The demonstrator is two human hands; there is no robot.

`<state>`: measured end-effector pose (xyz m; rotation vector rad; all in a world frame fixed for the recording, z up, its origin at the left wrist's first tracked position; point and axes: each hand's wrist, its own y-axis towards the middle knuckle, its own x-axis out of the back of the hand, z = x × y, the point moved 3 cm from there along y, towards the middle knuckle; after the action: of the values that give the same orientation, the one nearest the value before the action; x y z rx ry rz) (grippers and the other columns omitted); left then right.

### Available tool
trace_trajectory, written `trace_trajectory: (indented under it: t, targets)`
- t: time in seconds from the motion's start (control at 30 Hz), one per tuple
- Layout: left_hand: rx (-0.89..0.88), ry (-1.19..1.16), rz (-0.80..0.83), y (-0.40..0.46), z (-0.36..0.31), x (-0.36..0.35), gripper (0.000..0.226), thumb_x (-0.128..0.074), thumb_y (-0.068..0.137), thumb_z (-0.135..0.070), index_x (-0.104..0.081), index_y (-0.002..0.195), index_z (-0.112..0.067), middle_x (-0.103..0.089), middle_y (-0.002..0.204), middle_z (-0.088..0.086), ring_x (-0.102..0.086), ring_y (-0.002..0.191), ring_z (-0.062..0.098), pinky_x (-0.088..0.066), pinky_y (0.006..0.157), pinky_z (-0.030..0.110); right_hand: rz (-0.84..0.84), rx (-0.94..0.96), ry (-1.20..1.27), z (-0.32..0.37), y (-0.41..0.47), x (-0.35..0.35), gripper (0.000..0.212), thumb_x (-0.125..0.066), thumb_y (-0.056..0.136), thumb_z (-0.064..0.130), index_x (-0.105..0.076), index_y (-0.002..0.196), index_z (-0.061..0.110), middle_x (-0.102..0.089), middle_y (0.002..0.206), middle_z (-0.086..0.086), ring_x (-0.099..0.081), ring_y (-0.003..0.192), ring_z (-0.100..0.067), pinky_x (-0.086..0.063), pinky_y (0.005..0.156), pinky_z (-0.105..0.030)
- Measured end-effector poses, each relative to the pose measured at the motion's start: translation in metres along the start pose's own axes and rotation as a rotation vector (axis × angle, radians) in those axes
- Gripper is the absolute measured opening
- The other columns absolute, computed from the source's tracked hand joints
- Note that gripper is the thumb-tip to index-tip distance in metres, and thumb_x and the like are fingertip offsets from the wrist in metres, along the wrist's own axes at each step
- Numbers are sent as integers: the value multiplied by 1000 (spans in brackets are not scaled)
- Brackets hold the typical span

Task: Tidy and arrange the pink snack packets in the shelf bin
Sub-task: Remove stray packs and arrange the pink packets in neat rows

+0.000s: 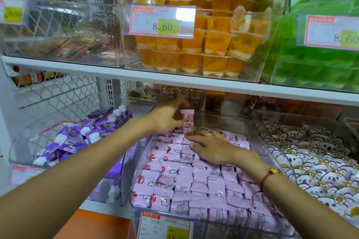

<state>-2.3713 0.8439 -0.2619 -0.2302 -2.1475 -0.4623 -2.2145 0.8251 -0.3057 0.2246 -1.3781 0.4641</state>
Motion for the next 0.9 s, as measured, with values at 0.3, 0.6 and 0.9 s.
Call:
trace_trajectory:
  t: [0.3,0.6,0.9]
  targets:
    - [-44,569,173,19,2,-29,27,-51,96,-34,-62,121,-30,-57,123,0,-52,103,19,-44,81,30,-23,55,92,-4,-12,3,46,-30,102,35,-31,147,28,-17,158,-1,-11,145,-22,-13,117,-37]
    - [-28,409,131,19,2,-22,30,-49,97,-29,-59,125,-25,-60,127,-1,-57,106,19,-45,88,28,-192,24,12,0,-54,0,49,-28,102,37,-25,149,23,-22,156,3,-21,142,-18,-21,115,-31]
    - [-16,379,388,14,-5,-25,27,-56,94,-30,-66,117,-18,-64,120,-3,-55,96,10,-43,86,26,-165,6,30,2,-52,-4,47,-29,101,41,-32,145,26,-32,151,3,-30,137,-22,-30,109,-39]
